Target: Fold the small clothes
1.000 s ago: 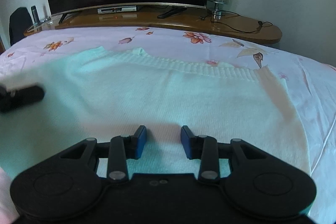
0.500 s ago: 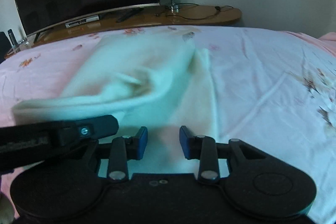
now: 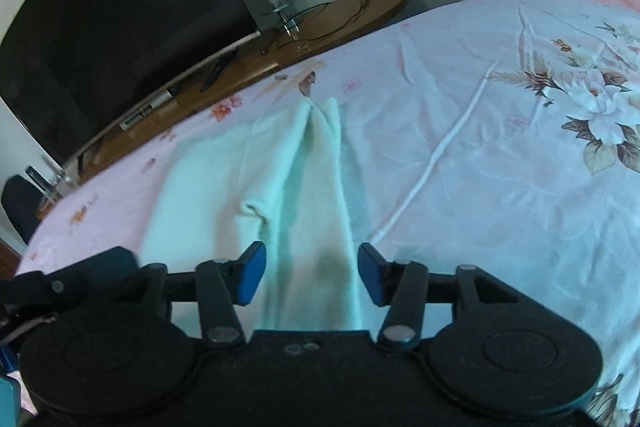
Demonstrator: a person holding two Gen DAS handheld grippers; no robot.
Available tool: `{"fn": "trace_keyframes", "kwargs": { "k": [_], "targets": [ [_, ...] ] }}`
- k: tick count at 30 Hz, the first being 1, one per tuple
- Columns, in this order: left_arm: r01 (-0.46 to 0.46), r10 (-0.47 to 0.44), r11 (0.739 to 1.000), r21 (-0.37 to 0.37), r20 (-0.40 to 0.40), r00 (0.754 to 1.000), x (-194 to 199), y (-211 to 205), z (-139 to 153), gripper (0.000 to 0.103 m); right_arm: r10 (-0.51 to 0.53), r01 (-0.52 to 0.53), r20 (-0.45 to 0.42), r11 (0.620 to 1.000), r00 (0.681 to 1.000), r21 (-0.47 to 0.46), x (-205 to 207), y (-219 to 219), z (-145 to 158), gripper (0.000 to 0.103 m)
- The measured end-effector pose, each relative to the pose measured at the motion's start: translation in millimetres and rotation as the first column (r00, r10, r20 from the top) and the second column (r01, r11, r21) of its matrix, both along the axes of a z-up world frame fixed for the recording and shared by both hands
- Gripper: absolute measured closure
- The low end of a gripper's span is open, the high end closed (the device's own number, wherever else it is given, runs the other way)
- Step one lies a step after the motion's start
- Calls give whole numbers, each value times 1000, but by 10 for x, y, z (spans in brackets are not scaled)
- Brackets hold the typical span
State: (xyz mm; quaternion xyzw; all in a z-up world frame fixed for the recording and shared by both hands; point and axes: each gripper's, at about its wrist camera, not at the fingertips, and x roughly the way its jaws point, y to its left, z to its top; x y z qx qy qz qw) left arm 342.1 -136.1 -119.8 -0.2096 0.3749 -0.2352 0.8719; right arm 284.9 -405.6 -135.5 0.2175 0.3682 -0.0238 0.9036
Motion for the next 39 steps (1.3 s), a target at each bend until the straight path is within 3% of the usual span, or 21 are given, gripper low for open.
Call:
{"fn": "trace_keyframes", "kwargs": {
  "k": [2, 5, 11, 12, 16, 18, 25, 28, 30, 32, 35, 36, 37, 39],
  "targets": [
    [-57, 56, 995, 81, 19, 998, 86, 137, -31, 38, 15, -15, 4, 1000, 1000, 19, 40, 40, 10, 48],
    [-102, 103, 984, 143, 2, 995, 226, 261, -180, 38, 41, -41, -7, 998, 999, 50, 194, 131, -46, 44],
    [-90, 101, 979, 181, -53, 993, 365, 205, -495, 38, 58, -51, -45, 988, 997, 147, 527, 195, -293, 42],
    [-84, 97, 979, 188, -60, 993, 371, 182, -528, 38, 62, -55, -41, 987, 997, 151, 561, 205, -318, 44],
    [-84, 101, 980, 182, -82, 992, 392, 105, -638, 38, 94, -91, -24, 989, 995, 118, 629, 294, -315, 78],
    [-85, 99, 979, 186, -67, 993, 374, 71, -621, 38, 117, -116, -9, 990, 993, 86, 644, 333, -274, 84],
    [-68, 67, 977, 203, 10, 998, 396, -81, -410, 38, 199, -199, -16, 970, 980, -138, 643, 284, 65, 90],
    [-49, 49, 974, 220, 4, 999, 398, -124, -462, 38, 175, -180, -54, 976, 983, -123, 608, 92, 66, 93],
    [-30, 37, 968, 248, -27, 999, 402, -152, -573, 38, 154, -163, -76, 978, 985, -129, 562, 30, -22, 93],
    [-22, 33, 967, 255, -39, 999, 374, -134, -664, 38, 150, -156, -114, 987, 982, -46, 544, -7, -175, 94],
    [-5, 12, 964, 265, -26, 1000, 330, -123, -637, 38, 145, -153, -100, 986, 984, -72, 415, 32, -181, 94],
    [-4, 12, 966, 260, -30, 999, 333, -108, -623, 38, 141, -147, -90, 987, 986, -71, 373, 25, -166, 91],
    [-8, 17, 966, 257, -34, 999, 336, -92, -612, 38, 124, -129, -89, 990, 988, -60, 340, 3, -161, 78],
    [-20, 31, 970, 244, -44, 999, 341, -54, -602, 38, 122, -121, -116, 992, 986, 23, 312, -49, -198, 70]
  ]
}}
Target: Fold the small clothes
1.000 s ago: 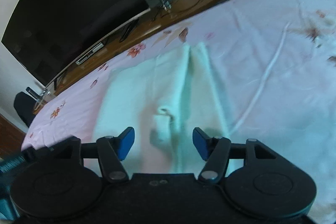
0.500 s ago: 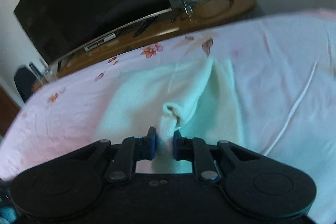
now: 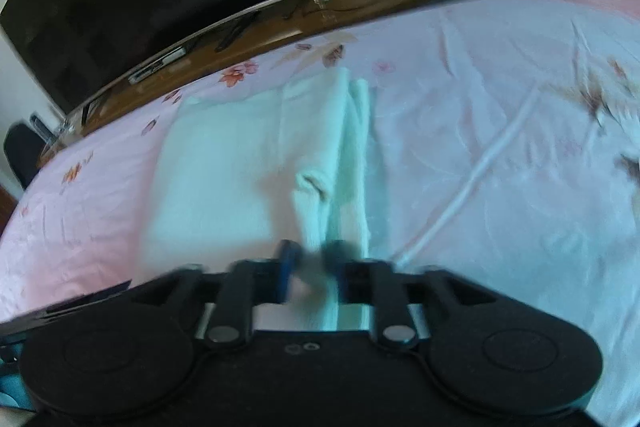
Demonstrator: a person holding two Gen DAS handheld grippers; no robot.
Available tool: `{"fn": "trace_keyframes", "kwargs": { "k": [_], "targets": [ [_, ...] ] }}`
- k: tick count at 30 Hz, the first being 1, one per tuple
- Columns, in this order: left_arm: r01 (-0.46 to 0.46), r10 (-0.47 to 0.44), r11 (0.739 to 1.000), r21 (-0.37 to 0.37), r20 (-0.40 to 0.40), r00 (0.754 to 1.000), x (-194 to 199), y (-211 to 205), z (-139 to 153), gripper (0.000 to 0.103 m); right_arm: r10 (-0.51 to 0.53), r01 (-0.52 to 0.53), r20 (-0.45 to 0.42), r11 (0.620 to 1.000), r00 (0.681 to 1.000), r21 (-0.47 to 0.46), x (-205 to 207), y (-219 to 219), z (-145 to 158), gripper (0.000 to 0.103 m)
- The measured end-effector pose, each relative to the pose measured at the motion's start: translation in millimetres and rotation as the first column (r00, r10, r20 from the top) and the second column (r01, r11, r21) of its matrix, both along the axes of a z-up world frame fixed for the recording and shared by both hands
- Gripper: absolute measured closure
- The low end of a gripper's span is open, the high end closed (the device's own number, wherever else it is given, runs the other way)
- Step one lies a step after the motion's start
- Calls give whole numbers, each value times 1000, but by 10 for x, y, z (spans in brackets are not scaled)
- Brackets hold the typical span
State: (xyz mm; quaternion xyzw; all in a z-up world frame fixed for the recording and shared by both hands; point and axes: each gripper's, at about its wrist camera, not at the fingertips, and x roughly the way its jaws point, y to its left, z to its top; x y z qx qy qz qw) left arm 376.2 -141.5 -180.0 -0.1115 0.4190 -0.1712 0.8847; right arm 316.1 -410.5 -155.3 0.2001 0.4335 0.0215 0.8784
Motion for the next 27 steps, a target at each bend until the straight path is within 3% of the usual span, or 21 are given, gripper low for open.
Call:
{"fn": "trace_keyframes", "kwargs": {
  "k": [12, 14, 15, 16, 22, 24, 27],
  "targets": [
    [11, -11, 1000, 28, 6, 1000, -23, -47, -15, 38, -2, 5, -57, 999, 998, 54, -245, 43, -36, 69],
    [12, -12, 999, 33, 5, 1000, -22, -56, -16, 38, 13, -11, -61, 999, 998, 30, -217, 127, -13, 76],
    [12, -12, 999, 35, 4, 1000, -21, -63, -14, 38, 18, -16, -57, 1000, 998, 24, -213, 157, -2, 87],
    [14, -14, 999, 37, 3, 1000, -24, -65, -13, 38, 22, -21, -48, 1000, 999, 13, -216, 190, 19, 92],
    [64, -64, 997, 39, 18, 998, -93, -151, 59, 38, 1, 5, 51, 992, 999, -123, -421, 232, 286, 94],
    [78, -79, 995, 65, 18, 997, -115, -207, 35, 38, -13, 15, 27, 994, 1000, -104, -456, 162, 266, 96],
    [89, -90, 994, 71, 18, 996, -149, -210, -20, 38, -40, 34, -35, 988, 999, -154, -470, 136, 71, 97]
  ]
}}
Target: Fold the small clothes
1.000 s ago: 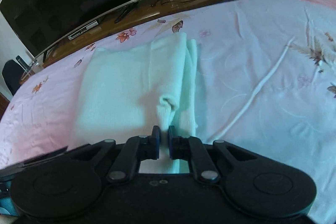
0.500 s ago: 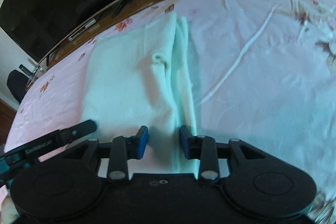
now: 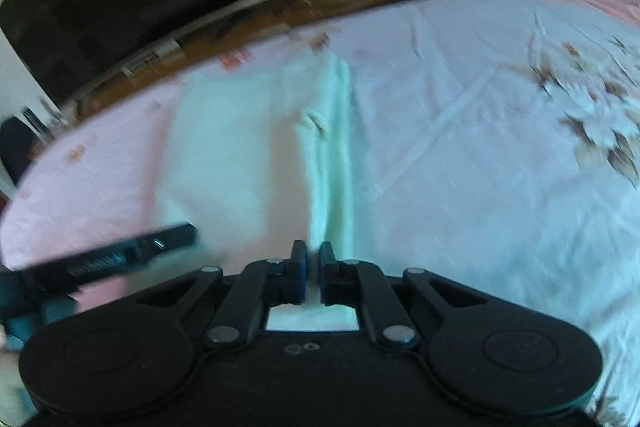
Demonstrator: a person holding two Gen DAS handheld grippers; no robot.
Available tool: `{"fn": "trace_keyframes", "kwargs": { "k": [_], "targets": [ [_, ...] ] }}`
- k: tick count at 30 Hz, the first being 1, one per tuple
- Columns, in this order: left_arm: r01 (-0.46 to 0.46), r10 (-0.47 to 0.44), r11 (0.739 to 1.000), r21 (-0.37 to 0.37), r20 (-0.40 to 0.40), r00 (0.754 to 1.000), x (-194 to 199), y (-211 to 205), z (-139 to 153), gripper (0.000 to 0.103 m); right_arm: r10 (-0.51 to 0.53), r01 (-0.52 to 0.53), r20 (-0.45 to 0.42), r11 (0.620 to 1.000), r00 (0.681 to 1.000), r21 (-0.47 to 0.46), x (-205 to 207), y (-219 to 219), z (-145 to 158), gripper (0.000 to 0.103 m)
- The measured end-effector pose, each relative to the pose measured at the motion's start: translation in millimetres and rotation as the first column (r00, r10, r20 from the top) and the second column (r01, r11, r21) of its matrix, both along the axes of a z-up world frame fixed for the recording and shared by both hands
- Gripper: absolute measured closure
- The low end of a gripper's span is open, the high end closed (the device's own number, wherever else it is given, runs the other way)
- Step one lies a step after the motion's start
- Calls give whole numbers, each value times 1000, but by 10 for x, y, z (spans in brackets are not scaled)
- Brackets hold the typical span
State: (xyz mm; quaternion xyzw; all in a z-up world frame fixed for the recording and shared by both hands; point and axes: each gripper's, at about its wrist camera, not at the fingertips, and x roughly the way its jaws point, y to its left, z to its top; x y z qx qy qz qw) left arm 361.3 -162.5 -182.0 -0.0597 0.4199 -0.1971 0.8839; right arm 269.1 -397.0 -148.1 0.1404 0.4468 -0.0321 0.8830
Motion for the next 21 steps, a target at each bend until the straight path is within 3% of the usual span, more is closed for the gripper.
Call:
{"fn": "trace_keyframes", "kwargs": {
  "k": [3, 5, 6, 11, 13, 17, 20, 21],
  "targets": [
    [13, -13, 1000, 8, -2, 1000, -5, 24, 35, 38, -18, 19, -10, 999, 1000, 33, -10, -36, -69, 96],
    [-6, 6, 1000, -11, -14, 1000, 26, 81, 81, 38, -11, 9, 20, 998, 1000, 60, 9, -43, 39, 86],
    [-14, 13, 1000, -21, -14, 1000, 44, 103, 105, 38, -13, 9, 46, 997, 999, 79, 30, -58, 93, 75],
    [-42, 42, 999, -35, 14, 999, 219, 153, 222, 38, -58, 42, 115, 990, 992, 138, 316, -164, 193, 67],
    [-54, 54, 998, -35, 21, 998, 307, 145, 233, 38, -84, 66, 128, 988, 988, 139, 485, -207, 182, 54],
    [-72, 73, 997, -33, 22, 997, 505, 93, 215, 38, -66, 48, 126, 989, 990, 139, 864, -210, 97, 53],
    [-89, 90, 995, -40, 14, 996, 615, 71, 173, 38, -24, 12, 103, 993, 994, 121, 1005, -129, -9, 63],
    [-92, 93, 995, -43, 11, 996, 639, 64, 158, 38, -12, 1, 109, 995, 994, 100, 1008, -90, -25, 71]
  ]
}}
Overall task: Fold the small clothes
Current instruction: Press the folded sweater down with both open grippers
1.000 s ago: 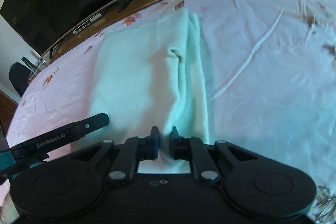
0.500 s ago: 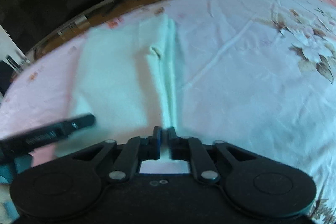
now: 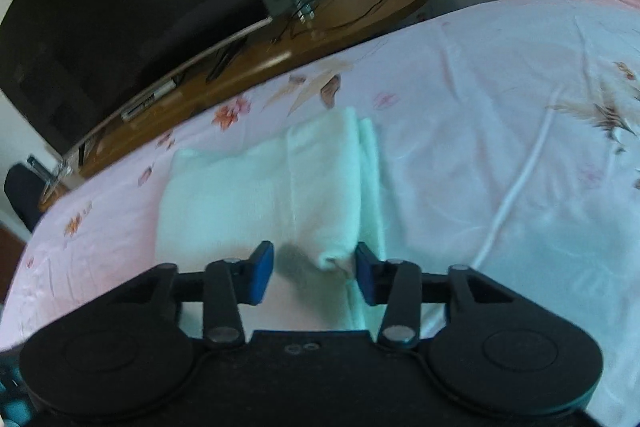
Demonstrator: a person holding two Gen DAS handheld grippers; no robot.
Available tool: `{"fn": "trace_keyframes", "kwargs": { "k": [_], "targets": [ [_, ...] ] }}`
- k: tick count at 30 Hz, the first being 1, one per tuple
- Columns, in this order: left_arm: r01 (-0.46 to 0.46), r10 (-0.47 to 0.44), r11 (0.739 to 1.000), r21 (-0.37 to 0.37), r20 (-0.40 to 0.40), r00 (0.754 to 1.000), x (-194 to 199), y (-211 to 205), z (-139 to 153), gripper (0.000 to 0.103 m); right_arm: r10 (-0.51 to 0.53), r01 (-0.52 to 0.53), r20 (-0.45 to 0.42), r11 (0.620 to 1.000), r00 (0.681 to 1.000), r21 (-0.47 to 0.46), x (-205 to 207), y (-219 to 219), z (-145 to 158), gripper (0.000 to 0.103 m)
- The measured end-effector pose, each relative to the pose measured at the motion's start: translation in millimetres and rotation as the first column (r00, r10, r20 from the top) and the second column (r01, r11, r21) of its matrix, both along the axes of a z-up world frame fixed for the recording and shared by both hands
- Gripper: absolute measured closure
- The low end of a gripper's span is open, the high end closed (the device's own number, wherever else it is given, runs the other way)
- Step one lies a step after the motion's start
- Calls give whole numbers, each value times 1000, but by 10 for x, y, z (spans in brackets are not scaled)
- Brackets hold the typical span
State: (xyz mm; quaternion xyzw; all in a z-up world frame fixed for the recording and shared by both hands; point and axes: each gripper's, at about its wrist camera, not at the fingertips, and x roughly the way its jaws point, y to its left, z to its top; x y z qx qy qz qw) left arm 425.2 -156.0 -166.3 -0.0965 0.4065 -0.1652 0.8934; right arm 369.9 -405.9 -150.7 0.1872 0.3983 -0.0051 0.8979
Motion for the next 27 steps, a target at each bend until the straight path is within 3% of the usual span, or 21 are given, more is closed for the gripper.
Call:
{"fn": "trace_keyframes", "kwargs": {
  "k": [1, 4, 8, 10, 12, 14, 16, 18, 21, 27],
  "targets": [
    [0, 0, 1000, -2, -3, 1000, 18, -11, -15, 38, 13, -13, -1, 1000, 1000, -20, 9, 41, -17, 81],
    [2, -2, 1000, -4, -2, 1000, 58, -34, -38, 38, 31, -29, 23, 996, 999, -84, -36, 119, -9, 87],
    [12, -12, 1000, -18, 10, 1000, 60, -81, -17, 37, 31, -11, 103, 982, 994, -189, -209, 192, 171, 89],
    [26, -26, 1000, -13, -1, 1000, 74, -128, -58, 36, 21, -11, 45, 976, 999, -215, -143, 125, 42, 89],
    [15, -15, 1000, 13, 0, 1000, 72, -157, -101, 21, -3, 10, 41, 985, 999, -174, -127, 6, -58, 88],
    [7, -6, 1000, 13, -11, 1000, 74, -140, -137, 20, 8, -3, 30, 987, 1000, -163, -99, 13, -34, 86],
    [-14, 14, 1000, -11, -21, 1000, 74, -85, -103, 20, -18, 22, 35, 989, 999, -147, -118, -10, 39, 75],
    [-21, 21, 1000, -3, 11, 1000, 72, -65, -25, 20, -31, 42, 85, 990, 996, -134, -195, -29, 150, 76],
    [-23, 22, 1000, 6, 25, 999, 138, -71, 49, 20, -17, 52, 162, 976, 987, -210, -232, 47, 327, 75],
    [-56, 54, 995, 87, 21, 998, 382, -193, 14, 20, 24, 20, 173, 969, 985, -245, 102, 190, 371, 72]
  ]
}}
